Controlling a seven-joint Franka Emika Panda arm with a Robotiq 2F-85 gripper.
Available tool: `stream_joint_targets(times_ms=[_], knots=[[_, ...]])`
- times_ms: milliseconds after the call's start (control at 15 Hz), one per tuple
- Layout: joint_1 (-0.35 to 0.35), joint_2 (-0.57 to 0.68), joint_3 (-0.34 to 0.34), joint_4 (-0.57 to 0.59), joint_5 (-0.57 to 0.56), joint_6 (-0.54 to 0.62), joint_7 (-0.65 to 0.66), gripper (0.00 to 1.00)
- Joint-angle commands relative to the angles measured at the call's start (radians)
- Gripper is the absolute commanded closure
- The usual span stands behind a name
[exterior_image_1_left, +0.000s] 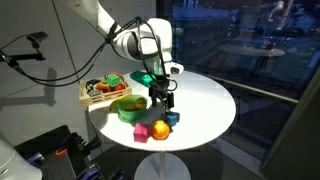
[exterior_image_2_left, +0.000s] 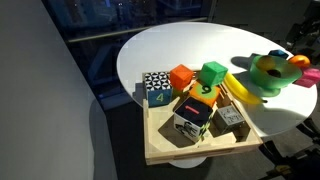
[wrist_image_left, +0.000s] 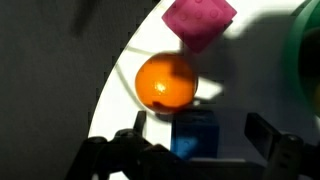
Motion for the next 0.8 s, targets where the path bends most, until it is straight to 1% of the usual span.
stream_joint_targets(times_ms=[0,333,733], knots=[[-0.017,-0.011,-0.008,-0.032,0.003,0.029,0.006,0.0],[-0.033,0.001,-0.02,-0.045,0.01,0.038,-0.004,0.0],[-0.051,0.021,-0.02,-0.062,0.031,0.093,-0.036,0.0]])
